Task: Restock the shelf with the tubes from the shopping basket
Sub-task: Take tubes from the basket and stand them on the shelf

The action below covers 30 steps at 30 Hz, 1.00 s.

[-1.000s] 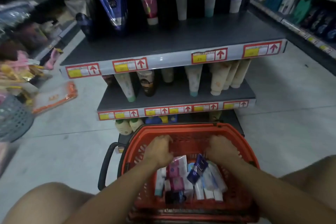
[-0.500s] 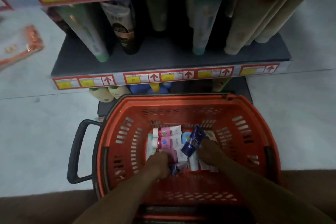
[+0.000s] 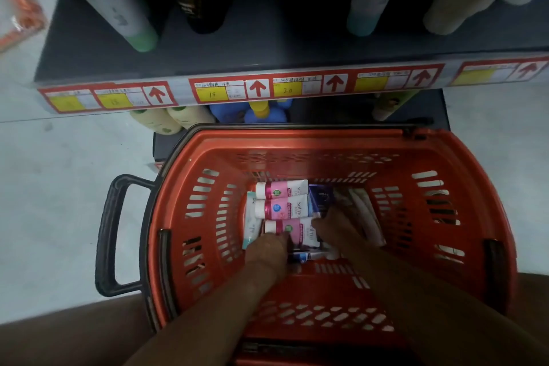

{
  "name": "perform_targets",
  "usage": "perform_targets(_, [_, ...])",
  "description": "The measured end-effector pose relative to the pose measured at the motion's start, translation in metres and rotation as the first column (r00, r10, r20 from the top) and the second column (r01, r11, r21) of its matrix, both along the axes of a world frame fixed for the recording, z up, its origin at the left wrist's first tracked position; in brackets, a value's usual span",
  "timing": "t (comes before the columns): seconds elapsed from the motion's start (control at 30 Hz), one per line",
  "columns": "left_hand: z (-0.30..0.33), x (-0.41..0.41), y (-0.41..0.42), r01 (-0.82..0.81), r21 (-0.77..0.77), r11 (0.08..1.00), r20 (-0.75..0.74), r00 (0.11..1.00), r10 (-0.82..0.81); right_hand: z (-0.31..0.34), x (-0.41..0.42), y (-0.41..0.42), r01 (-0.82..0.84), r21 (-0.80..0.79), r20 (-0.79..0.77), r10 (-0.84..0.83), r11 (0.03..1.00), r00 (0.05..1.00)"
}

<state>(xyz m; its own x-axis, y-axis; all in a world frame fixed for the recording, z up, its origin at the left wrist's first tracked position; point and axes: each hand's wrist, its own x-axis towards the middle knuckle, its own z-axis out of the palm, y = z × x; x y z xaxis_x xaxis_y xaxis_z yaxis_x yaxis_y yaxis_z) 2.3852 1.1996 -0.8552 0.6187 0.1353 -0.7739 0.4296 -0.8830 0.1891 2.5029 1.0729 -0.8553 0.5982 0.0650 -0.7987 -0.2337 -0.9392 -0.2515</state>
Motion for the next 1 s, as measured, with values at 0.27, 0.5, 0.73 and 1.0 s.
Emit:
perform_targets(0.27, [0.002,0.01,0.004,0.256,0.058,0.965,0.028,0.966,-0.258,0.003,-0.007,-0.007,0.013,0.046,0.066,-0.016,0.999,0.998])
perform_targets(0.5, [0.024,0.016,0.002,0.036,-0.097,0.995,-0.085,0.995,-0.045,0.009,0.005,-0.023,0.091,0.098,0.039,-0.095,0.991,0.995])
perform_targets(0.73, [0.052,0.019,0.0,-0.301,-0.25,0.92,-0.218,0.944,0.249,0.015,0.013,-0.04,0.134,0.185,0.116,-0.158,0.973,0.981])
perform_targets(1.0, [0.092,0.014,0.006,-0.534,-0.373,0.759,-0.134,0.84,0.526,0.024,0.008,-0.059,0.126,0.308,0.19,-0.19,0.943,0.963])
